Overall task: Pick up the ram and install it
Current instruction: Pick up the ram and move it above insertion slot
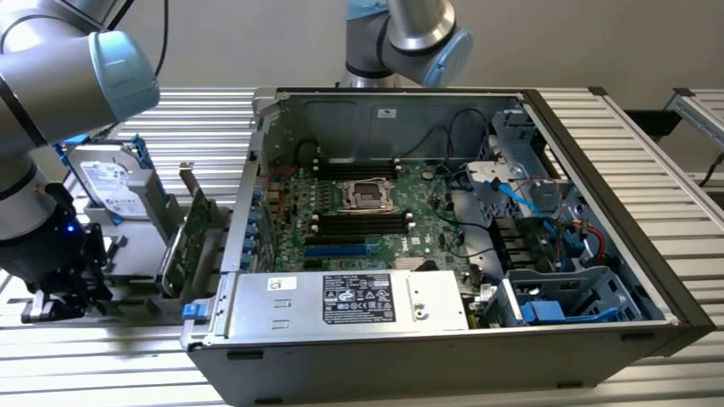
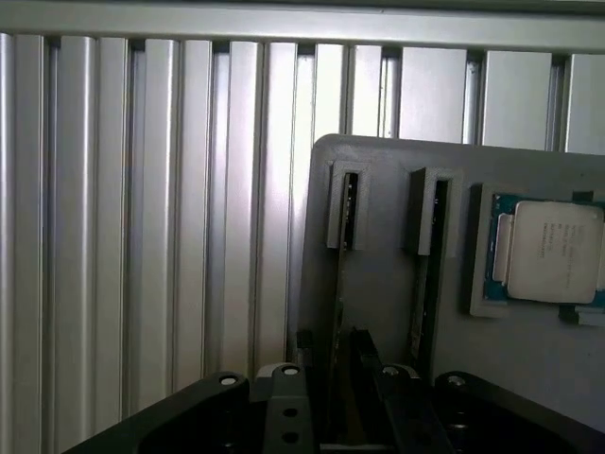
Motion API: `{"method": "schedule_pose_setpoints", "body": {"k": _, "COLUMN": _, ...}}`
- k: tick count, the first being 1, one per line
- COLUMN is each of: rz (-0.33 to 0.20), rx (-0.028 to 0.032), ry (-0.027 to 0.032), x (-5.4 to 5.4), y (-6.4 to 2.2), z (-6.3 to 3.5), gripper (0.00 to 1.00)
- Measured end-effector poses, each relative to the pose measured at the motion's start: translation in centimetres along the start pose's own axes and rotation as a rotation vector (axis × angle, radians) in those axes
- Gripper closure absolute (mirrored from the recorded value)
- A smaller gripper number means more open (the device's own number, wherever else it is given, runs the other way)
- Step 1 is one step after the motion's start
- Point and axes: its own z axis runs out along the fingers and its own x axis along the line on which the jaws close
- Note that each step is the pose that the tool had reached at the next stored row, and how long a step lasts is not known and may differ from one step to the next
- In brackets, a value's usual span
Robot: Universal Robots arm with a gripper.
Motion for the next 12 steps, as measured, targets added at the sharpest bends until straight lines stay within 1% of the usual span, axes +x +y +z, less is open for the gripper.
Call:
{"method": "schedule_pose_setpoints", "body": {"k": 4, "rz": 0.005, "rx": -0.0001, "ry": -0.0002, "x": 0.00, "y": 0.00, "z": 0.00, "gripper": 0.70}}
{"method": "schedule_pose_setpoints", "body": {"k": 5, "rz": 0.006, "rx": -0.0001, "ry": -0.0002, "x": 0.00, "y": 0.00, "z": 0.00, "gripper": 0.72}}
{"method": "schedule_pose_setpoints", "body": {"k": 6, "rz": 0.007, "rx": -0.0001, "ry": -0.0002, "x": 0.00, "y": 0.00, "z": 0.00, "gripper": 0.78}}
{"method": "schedule_pose_setpoints", "body": {"k": 7, "rz": 0.008, "rx": -0.0001, "ry": -0.0003, "x": 0.00, "y": 0.00, "z": 0.00, "gripper": 0.78}}
{"method": "schedule_pose_setpoints", "body": {"k": 8, "rz": 0.010, "rx": -0.0001, "ry": -0.0004, "x": 0.00, "y": 0.00, "z": 0.00, "gripper": 0.85}}
{"method": "schedule_pose_setpoints", "body": {"k": 12, "rz": 0.016, "rx": -0.0002, "ry": -0.0004, "x": 0.00, "y": 0.00, "z": 0.00, "gripper": 0.86}}
